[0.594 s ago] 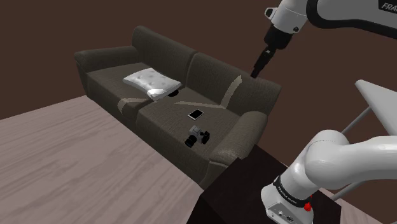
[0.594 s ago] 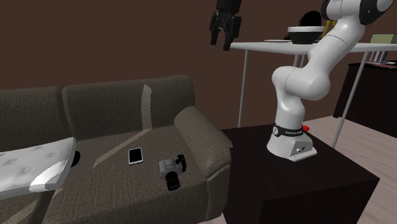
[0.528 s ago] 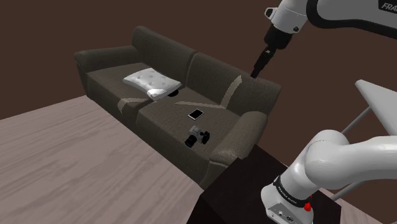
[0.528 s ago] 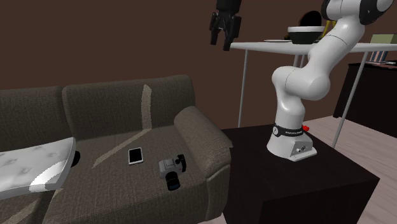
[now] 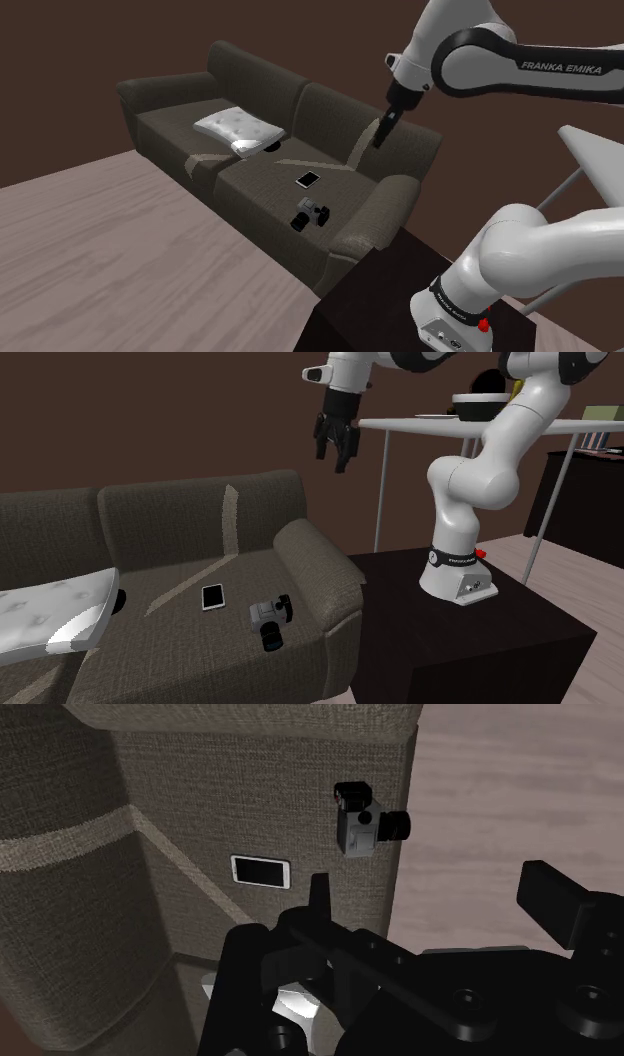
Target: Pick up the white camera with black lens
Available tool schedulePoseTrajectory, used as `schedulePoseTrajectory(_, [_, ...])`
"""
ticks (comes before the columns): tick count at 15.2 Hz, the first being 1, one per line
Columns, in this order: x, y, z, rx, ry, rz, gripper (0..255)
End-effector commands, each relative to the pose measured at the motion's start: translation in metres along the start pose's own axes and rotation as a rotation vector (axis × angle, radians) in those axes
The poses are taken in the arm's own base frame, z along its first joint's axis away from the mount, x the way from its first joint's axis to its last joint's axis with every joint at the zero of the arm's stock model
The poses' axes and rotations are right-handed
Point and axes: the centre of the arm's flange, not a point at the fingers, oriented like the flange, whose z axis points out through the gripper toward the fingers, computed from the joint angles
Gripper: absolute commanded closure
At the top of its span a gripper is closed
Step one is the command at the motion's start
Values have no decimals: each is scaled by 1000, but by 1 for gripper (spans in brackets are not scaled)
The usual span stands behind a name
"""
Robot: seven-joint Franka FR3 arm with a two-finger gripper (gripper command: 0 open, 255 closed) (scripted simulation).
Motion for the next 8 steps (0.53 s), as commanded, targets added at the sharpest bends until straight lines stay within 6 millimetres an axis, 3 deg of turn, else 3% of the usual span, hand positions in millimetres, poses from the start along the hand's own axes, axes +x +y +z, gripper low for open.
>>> schedulePoseTrajectory(1, [4,-1,25,-6,-2,-19,0])
schedulePoseTrajectory(8, [22,-4,116,-25,-16,-83,0])
